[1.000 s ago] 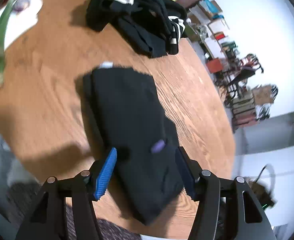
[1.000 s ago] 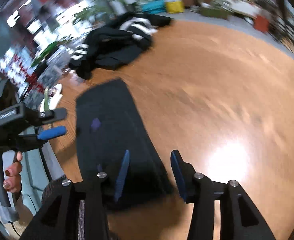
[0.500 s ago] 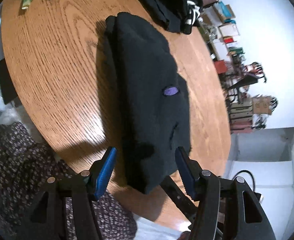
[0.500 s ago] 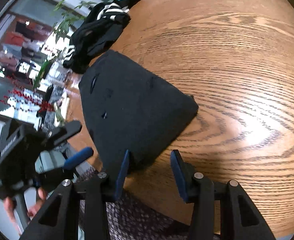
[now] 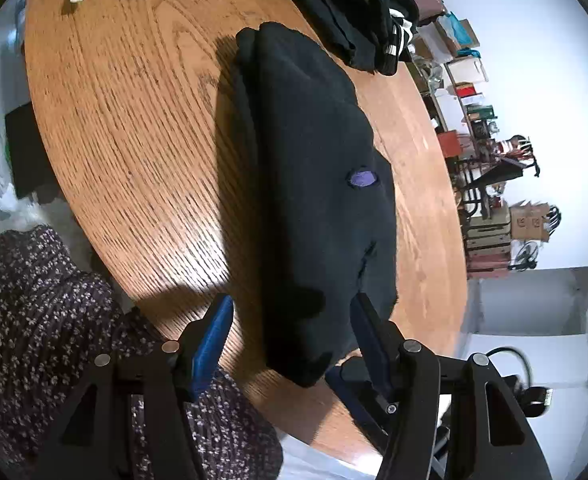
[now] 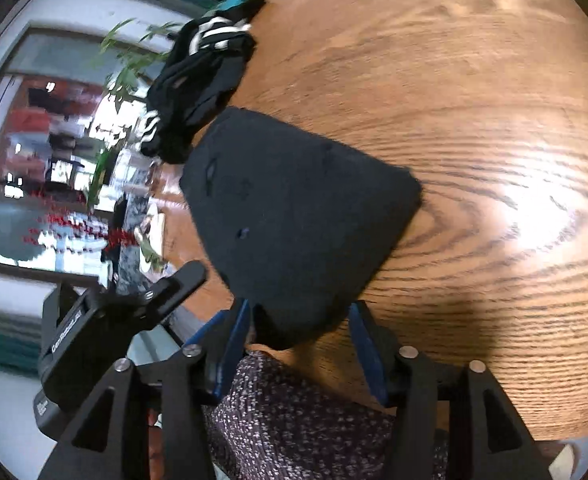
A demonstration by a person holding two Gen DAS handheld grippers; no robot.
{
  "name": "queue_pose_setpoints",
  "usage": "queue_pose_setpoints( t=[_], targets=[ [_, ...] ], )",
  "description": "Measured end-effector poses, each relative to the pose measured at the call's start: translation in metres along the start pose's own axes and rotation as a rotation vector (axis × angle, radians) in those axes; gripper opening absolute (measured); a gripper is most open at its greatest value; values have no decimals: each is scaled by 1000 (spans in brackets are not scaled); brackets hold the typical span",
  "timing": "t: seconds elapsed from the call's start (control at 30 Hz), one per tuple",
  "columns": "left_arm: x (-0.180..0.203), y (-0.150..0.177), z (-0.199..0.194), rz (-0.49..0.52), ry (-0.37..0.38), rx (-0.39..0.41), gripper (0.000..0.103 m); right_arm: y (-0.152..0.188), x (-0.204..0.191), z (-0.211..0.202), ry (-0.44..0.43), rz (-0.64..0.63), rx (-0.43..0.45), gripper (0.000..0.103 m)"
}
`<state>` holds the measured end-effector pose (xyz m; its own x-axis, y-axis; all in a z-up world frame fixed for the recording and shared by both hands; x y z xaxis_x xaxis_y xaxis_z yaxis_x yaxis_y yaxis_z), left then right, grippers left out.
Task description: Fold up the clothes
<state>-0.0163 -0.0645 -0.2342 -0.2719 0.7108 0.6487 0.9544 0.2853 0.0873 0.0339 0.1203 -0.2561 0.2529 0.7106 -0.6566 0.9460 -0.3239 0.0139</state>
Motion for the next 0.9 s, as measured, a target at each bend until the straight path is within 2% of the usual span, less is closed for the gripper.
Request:
queue_pose_setpoints(
  t=[0.07, 0.17, 0.3, 0.43, 0.53, 0.63, 0.73, 0.77, 0.9],
  targets=[
    [2, 1, 0, 11, -14, 0, 62, -1, -2, 5, 28, -1, 1, 64],
    [2, 1, 0, 10, -19, 11, 62, -1, 1, 16, 20, 28, -29, 64],
    [1, -2, 4, -14, 2, 9, 62, -2, -1, 23, -13, 31, -19, 62],
    [-2, 1, 3, -56, 30, 37, 62, -4, -2, 23, -41, 4, -5, 42],
    [-3, 2, -5, -105, 44, 115, 62, -2, -18, 11, -68, -48, 9, 36],
    [1, 2, -19, -155, 111, 210, 62, -4, -38, -5, -68, -110, 55, 35],
    [3, 0, -19, -198, 198, 207, 62, -7, -49, -13, -76, -129, 78, 35],
    [0, 0, -18, -233, 248, 206, 62, -8, -52, -15, -79, -133, 85, 35],
    [-12, -2, -16, -347, 352, 235, 67, -13, -60, -21, -96, -139, 96, 35]
  ],
)
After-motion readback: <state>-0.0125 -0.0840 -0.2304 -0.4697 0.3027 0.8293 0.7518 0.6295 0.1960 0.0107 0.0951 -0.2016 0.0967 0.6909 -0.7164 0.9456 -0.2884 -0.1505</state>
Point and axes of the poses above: each gripper's, at about its wrist camera, not at the fingertips, and z roughly the way its jaws point, x to its right, y to its underside, the point moved 6 cm from there along z, roughly the way its jaws point, and after that the axes turned 12 degrees about -x, right-handed, at the moved point
